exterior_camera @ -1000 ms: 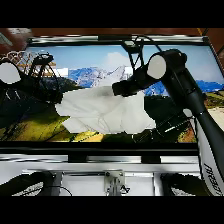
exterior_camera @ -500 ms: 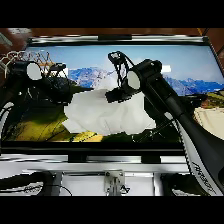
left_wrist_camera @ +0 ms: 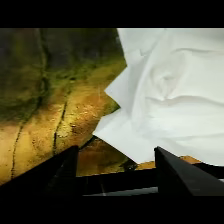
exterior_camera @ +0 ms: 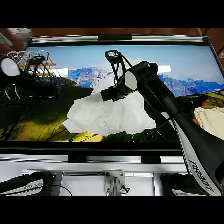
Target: Fold the shirts.
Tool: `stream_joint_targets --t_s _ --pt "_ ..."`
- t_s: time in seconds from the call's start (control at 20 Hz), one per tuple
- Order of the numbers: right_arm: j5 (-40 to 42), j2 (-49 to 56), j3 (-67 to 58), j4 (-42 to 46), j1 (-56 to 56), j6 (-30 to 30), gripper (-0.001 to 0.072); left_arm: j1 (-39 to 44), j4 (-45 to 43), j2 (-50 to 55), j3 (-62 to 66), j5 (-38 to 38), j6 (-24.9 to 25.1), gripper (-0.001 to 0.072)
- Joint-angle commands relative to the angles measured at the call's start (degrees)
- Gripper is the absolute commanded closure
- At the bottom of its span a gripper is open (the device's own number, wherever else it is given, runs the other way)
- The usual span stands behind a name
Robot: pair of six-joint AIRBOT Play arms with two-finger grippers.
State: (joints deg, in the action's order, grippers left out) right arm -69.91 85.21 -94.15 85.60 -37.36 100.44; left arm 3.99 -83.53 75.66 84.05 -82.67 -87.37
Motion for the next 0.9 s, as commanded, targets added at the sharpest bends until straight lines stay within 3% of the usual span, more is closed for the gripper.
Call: stream_joint_targets --t_s 0.0,0.2,0.35,0.55,0.65,0.75,0.85 --pt "0.5 0.0 -0.1 -0.3 0.0 0.0 0.0640 -8.7 -0.1 -3.2 0.0 0.2 3.7 0.0128" --pt "0.6 0.0 -0.1 -0.7 0.0 0.0 0.0640 -20.6 0.0 -2.4 0.0 0.7 4.3 0.0128" --pt "0.8 0.0 -0.1 -0.7 0.0 0.0 0.0639 -26.6 0.0 -1.4 0.0 5.8 5.6 0.0127" --pt "1.7 0.0 -0.1 -0.6 0.0 -0.7 0.0639 -28.2 -1.2 3.2 0.1 12.2 12.2 0.0131" --pt "2.4 0.0 0.0 -0.7 0.0 -0.6 0.0639 -28.1 -2.0 7.8 1.1 13.3 12.0 0.0131" --pt "2.2 0.0 0.0 -0.7 0.0 0.2 0.0639 -28.3 -2.0 12.6 3.7 15.7 7.5 0.0119" --pt "2.2 0.0 -0.1 -1.1 0.0 1.3 0.0639 -28.3 -2.0 16.4 6.6 17.8 7.9 0.0084"
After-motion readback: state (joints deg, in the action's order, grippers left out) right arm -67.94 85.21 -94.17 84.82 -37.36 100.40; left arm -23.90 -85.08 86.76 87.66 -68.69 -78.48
